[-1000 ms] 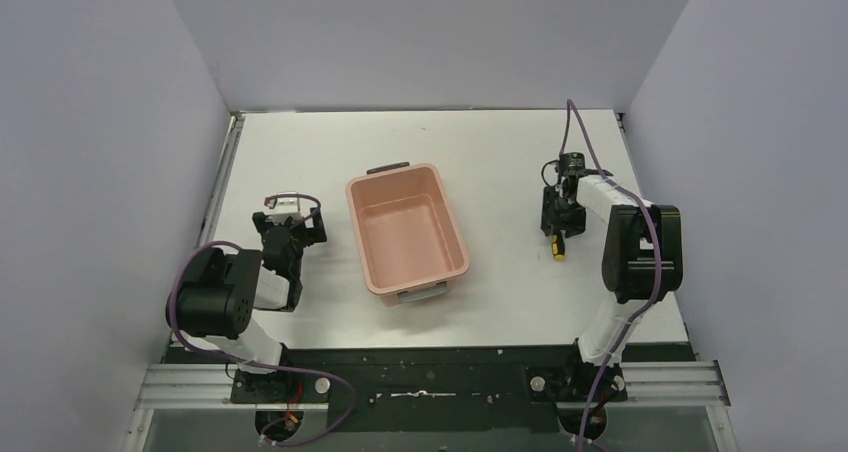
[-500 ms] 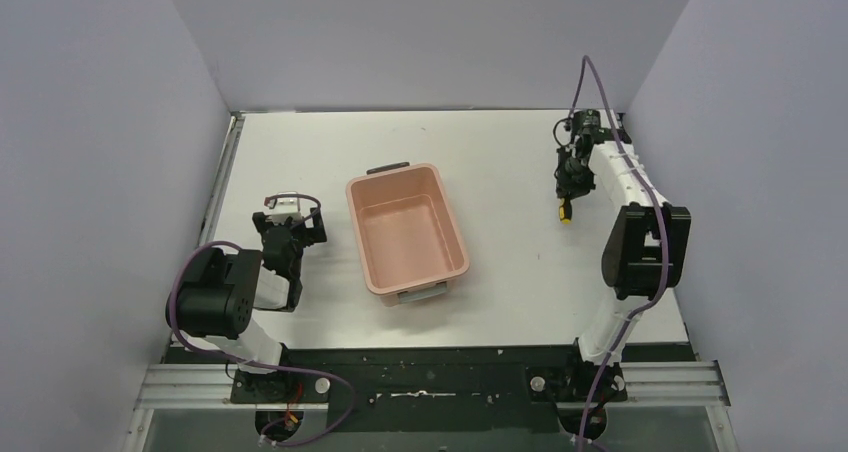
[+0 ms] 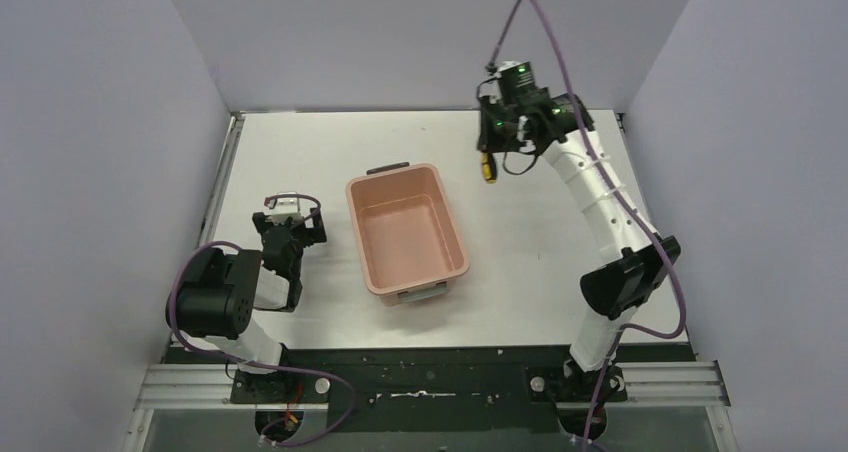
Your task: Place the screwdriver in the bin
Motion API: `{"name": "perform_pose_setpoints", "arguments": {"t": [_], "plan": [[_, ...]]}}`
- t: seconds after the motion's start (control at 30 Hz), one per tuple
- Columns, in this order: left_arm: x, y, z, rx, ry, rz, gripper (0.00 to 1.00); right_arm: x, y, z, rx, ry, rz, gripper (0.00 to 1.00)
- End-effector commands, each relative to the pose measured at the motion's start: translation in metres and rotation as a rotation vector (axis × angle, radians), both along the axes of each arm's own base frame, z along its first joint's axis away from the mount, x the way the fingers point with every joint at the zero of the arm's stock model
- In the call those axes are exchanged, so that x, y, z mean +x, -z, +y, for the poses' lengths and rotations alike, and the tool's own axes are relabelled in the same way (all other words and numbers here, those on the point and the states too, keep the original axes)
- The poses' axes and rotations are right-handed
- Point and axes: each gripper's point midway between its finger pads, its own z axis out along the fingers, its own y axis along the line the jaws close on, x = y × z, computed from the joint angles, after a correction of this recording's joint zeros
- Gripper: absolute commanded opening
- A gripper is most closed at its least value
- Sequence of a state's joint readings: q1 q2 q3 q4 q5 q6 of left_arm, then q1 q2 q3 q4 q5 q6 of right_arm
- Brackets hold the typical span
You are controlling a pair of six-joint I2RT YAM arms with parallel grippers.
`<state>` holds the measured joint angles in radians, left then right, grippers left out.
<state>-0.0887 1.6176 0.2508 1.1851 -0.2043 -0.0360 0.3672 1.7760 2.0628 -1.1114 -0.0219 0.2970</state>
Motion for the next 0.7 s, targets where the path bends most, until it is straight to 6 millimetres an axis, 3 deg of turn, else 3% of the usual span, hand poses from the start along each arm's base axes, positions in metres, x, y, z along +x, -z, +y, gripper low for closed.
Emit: {"name": "perform_pose_setpoints", "arguments": {"t": [0.0, 0.1, 0.13, 0.27, 0.47, 0.67], "plan": [[0.003, -0.01, 0.001, 0.005, 0.005, -0.034, 0.97, -0.049, -0.04, 0.126, 0.162, -0.235, -0.09, 0.0], [0.003, -0.009, 0.001, 0.004, 0.005, -0.033, 0.97, -0.071, -0.029, 0.172, 0.152, -0.307, -0.085, 0.0], [0.003, -0.009, 0.001, 0.005, 0.006, -0.033, 0.97, -0.076, -0.023, 0.18, 0.13, -0.31, -0.088, 0.0], [0.003, -0.009, 0.001, 0.005, 0.006, -0.032, 0.97, -0.096, 0.036, 0.208, 0.068, -0.357, 0.0, 0.0], [0.003, -0.009, 0.001, 0.004, 0.006, -0.032, 0.97, -0.116, 0.148, 0.218, -0.023, -0.401, 0.19, 0.0], [0.003, -0.009, 0.001, 0.005, 0.004, -0.033, 0.97, -0.11, 0.207, 0.217, -0.081, -0.36, 0.227, 0.0]]}}
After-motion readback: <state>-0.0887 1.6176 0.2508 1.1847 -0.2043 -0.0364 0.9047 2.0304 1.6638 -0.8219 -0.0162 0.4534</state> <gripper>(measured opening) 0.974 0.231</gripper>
